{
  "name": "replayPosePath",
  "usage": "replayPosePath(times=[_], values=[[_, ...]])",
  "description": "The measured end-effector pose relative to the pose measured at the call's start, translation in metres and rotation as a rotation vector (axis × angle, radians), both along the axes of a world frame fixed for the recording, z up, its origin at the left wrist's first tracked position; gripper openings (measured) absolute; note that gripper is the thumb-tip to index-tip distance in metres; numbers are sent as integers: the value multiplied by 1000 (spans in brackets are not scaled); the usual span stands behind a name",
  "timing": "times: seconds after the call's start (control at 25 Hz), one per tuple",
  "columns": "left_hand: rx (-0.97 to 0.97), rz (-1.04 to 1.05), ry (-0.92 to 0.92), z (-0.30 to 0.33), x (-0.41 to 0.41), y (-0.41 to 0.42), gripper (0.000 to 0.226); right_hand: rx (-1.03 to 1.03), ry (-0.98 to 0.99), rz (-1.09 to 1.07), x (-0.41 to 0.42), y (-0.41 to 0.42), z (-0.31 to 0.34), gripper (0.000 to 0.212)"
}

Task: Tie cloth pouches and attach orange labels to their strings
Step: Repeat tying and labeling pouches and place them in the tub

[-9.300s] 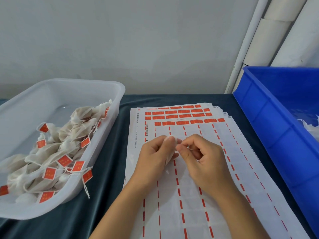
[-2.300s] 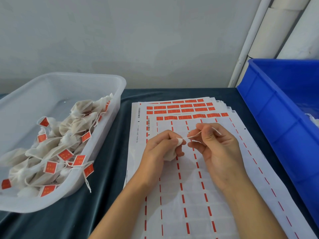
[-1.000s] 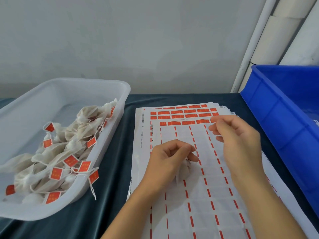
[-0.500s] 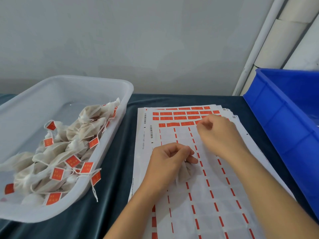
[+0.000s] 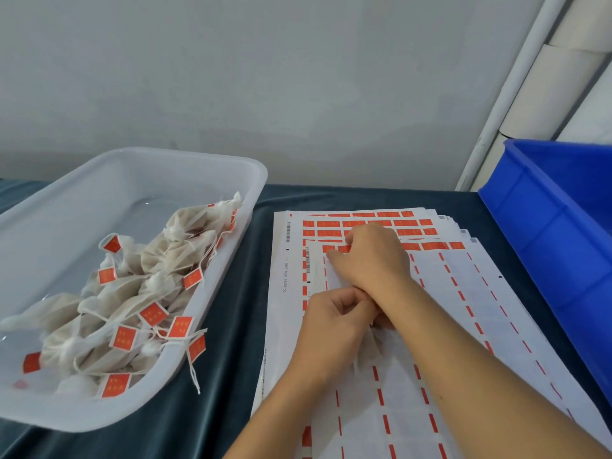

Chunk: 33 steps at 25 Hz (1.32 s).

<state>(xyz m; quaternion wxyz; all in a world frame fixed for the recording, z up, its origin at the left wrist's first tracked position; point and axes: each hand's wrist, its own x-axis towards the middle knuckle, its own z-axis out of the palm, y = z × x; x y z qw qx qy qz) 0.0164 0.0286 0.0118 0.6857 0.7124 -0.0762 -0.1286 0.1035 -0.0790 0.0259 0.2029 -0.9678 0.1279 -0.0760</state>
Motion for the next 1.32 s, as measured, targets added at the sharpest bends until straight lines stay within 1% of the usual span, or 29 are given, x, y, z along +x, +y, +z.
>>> replayPosePath(times=[0.12, 0.24, 0.32, 0.4, 0.52, 0.56, 0.6, 0.76, 0.92, 1.08, 1.2, 1.32], values=[[-24, 95, -24, 2, 3, 2, 30, -15, 17, -38, 4, 2, 0, 34], [-19, 293, -87, 5, 9, 8, 29, 11, -14, -48, 1, 0, -4, 36], [49, 395, -105, 5, 12, 12, 28, 35, -61, -46, -2, 0, -10, 43], [234, 414, -168, 2, 14, 16, 24, 36, -77, -33, -4, -1, -16, 48], [662, 284, -310, -5, 15, 20, 24, 41, -97, -16, -5, -1, -19, 50], [749, 225, -319, -7, 16, 19, 23, 21, -108, -9, -7, 0, -19, 51], [796, 184, -314, -8, 16, 18, 21, -5, -121, -1, -8, 2, -19, 51], [831, 157, -304, -12, 17, 15, 32, -95, -158, 10, -11, 11, -24, 42], [834, 147, -295, -14, 18, 15, 40, -80, -168, -6, -10, 12, -27, 46], [831, 183, -272, -14, 19, 15, 39, -147, -216, -43, -11, 16, -31, 48], [798, 189, -259, -15, 19, 16, 38, -104, -214, -37, -8, 19, -30, 49], [763, 178, -276, -14, 18, 16, 36, -63, -213, -36, -5, 18, -29, 46]])
